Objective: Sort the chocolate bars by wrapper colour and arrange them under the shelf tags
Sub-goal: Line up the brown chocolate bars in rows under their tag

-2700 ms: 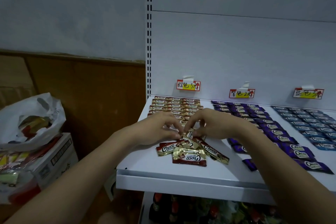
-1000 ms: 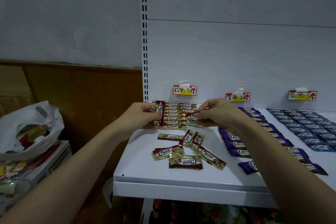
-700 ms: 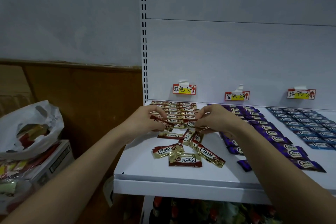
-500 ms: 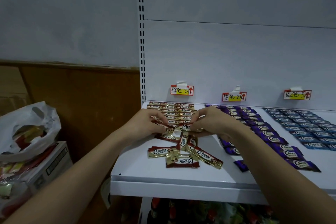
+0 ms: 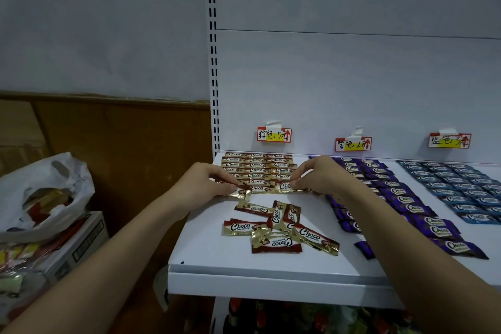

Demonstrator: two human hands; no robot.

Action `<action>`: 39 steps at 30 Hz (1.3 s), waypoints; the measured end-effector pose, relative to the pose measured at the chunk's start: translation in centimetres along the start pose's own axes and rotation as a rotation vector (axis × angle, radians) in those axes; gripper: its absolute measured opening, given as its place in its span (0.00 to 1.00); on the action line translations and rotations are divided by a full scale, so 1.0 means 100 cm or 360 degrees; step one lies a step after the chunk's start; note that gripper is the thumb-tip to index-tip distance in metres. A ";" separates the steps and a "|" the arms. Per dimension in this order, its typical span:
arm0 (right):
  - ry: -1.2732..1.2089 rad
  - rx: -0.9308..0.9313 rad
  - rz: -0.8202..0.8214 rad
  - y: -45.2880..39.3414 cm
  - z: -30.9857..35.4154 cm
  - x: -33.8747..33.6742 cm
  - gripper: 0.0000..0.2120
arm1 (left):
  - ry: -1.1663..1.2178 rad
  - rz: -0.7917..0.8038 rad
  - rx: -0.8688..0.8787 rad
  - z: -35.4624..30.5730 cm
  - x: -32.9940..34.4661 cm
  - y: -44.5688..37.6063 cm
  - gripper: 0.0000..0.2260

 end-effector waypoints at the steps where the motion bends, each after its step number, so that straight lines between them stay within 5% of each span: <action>1: 0.0061 -0.0025 -0.0008 -0.001 0.000 0.002 0.03 | -0.0082 -0.0026 0.0026 0.000 -0.004 0.001 0.06; 8: 0.0430 -0.0437 -0.0282 0.015 0.027 0.014 0.03 | -0.0525 0.0022 0.0199 0.001 -0.010 0.015 0.07; 15: 0.0290 -0.0771 0.0264 0.048 0.050 0.071 0.02 | -0.0725 0.0112 0.0291 -0.003 -0.007 0.023 0.11; 28: 0.0039 -0.0701 0.0184 0.039 0.036 0.053 0.07 | -0.0836 -0.0039 0.0416 -0.009 -0.004 0.019 0.11; 33: 0.0237 -0.0687 0.0225 0.039 0.041 0.035 0.07 | -0.0688 0.0272 0.0438 -0.031 0.029 0.014 0.09; 39: 0.0597 -0.0636 0.0409 0.045 0.032 0.031 0.06 | -0.0932 0.0562 0.0390 -0.043 0.060 0.014 0.09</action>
Point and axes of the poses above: each hand's wrist, its own y-axis away from the middle knuckle, its own x-axis out of the palm, z = x × y, the point moved 9 cm from there along -y, towards the middle knuckle, and after that the axes turned 6 degrees about x, right-handed, at the moved point
